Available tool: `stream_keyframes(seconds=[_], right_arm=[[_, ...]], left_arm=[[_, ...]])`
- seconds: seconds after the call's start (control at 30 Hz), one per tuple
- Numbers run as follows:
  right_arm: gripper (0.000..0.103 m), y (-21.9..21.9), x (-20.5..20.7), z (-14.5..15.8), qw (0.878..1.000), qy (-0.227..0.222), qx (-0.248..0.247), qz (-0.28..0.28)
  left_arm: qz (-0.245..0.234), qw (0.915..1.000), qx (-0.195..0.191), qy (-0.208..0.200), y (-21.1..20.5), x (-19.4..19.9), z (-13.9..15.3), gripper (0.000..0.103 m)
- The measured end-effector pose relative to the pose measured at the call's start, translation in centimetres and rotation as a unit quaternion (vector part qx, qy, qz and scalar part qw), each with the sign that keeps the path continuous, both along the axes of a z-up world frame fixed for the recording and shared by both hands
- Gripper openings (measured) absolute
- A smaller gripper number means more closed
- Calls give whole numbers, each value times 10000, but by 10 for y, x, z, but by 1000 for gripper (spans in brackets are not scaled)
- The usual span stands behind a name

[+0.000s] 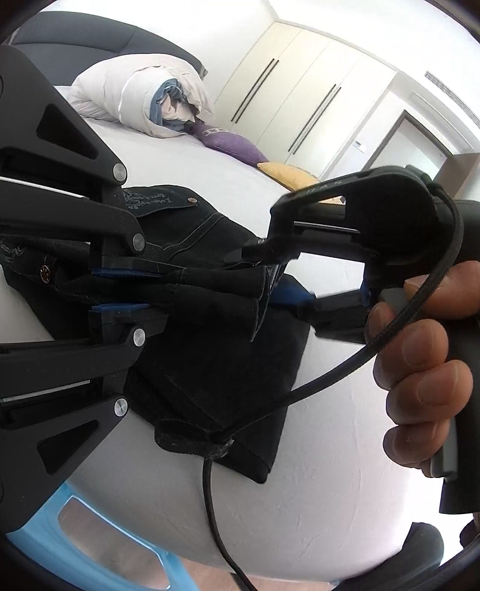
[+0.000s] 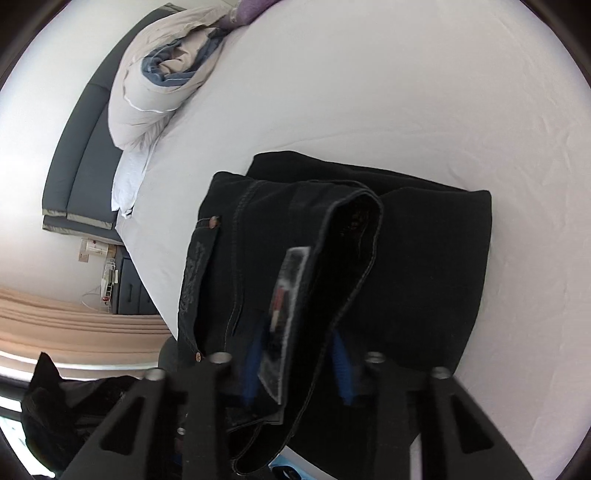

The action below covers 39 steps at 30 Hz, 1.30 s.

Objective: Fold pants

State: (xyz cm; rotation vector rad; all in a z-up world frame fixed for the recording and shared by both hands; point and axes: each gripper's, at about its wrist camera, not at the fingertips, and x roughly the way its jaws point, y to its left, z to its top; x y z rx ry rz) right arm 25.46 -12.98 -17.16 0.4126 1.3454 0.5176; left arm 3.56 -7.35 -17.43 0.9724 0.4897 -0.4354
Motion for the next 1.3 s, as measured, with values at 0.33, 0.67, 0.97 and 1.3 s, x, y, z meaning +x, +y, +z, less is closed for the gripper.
stream_keyframes(seconds=[0.33, 0.67, 0.97, 1.3], right_arm=[[16, -42, -24, 9, 9957, -551, 415, -616], [15, -70, -44, -14, 9898, -433, 727, -1142], [16, -72, -47, -44, 9864, -224, 857, -1388], [26, -83, -50, -51, 9840, -145, 1127, -1372]], left_arm=[[-458, 9989, 25, -134, -6, -21, 13, 9], [-830, 9962, 120, 222, -4, -18, -9, 9], [-880, 9945, 159, 546, 8, -6, -28, 9], [-511, 9920, -628, 968, 46, 15, 17, 78]])
